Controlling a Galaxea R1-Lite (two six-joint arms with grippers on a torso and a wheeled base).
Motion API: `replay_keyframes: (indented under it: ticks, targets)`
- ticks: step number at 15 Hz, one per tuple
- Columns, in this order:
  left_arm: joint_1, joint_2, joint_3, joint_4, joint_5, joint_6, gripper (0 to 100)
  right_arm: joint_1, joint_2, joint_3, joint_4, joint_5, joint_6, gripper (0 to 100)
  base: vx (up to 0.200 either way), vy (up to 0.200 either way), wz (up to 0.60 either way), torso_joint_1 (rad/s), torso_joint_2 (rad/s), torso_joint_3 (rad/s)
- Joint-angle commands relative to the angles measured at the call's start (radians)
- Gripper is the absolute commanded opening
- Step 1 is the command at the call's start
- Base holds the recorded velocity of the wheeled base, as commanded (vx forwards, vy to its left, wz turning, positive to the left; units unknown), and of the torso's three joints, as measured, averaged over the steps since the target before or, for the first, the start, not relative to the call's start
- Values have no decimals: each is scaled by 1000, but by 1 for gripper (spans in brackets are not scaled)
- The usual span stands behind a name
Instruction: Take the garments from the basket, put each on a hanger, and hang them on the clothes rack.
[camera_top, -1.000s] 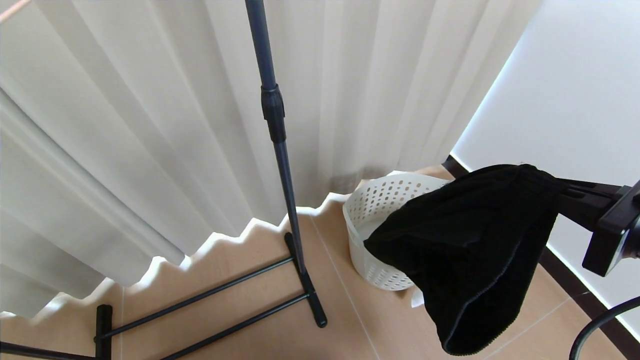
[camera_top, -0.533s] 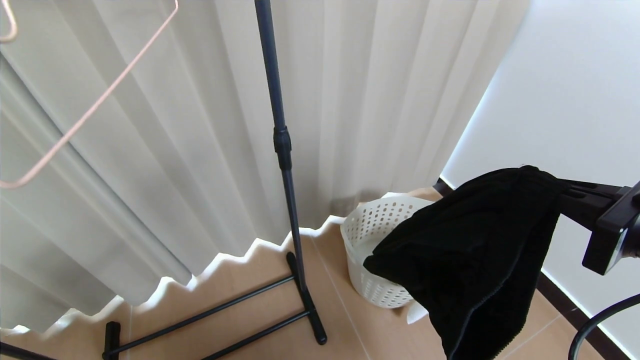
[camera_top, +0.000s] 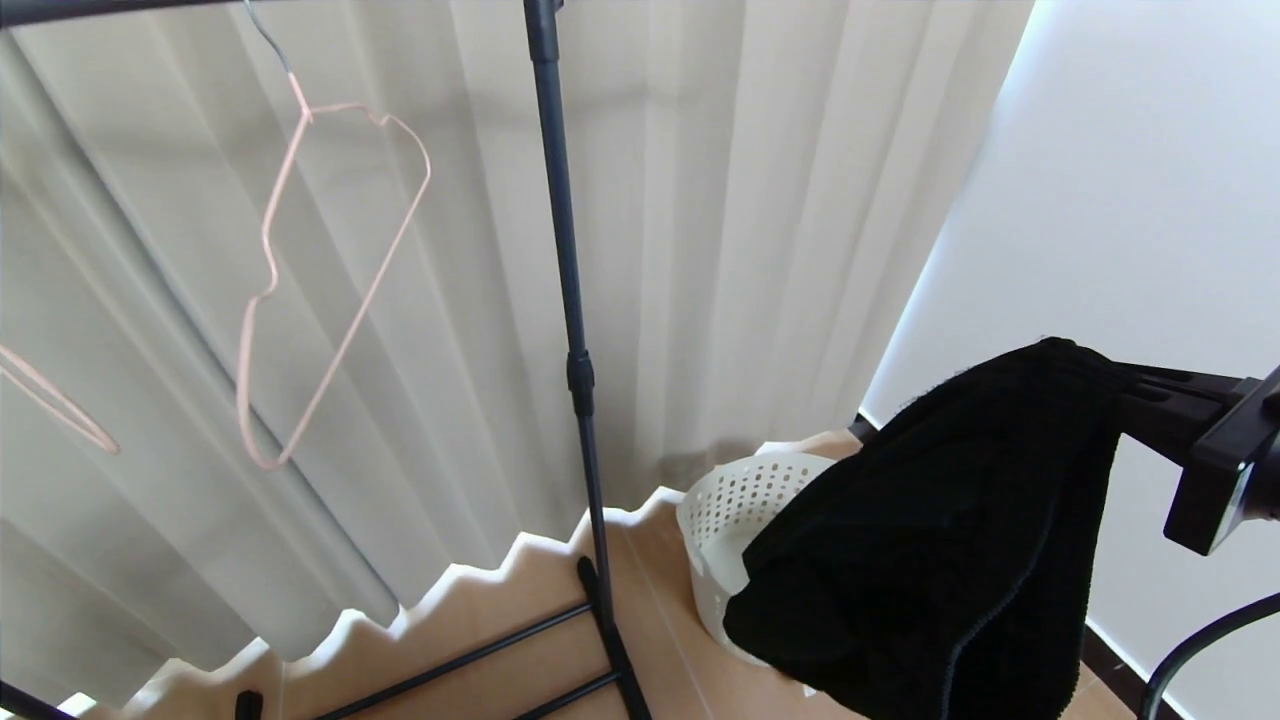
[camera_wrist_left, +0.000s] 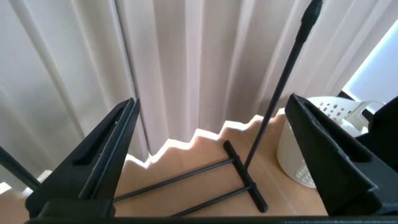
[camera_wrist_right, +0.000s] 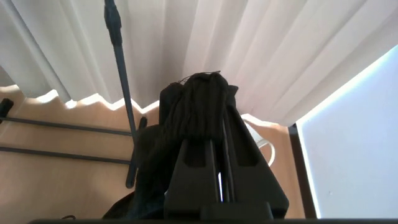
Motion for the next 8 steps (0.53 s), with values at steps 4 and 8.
replay_keyframes:
  ticks: [4,8]
  targets:
    - [0,1,0,-1,0,-1,100,0,2,-1,-1,0,0,0,0,0,0,173,-522,-194]
    - [0,1,0,-1,2,-4,100,0,1,1,-1,0,-2,0,0,0,0,206,-542,-327]
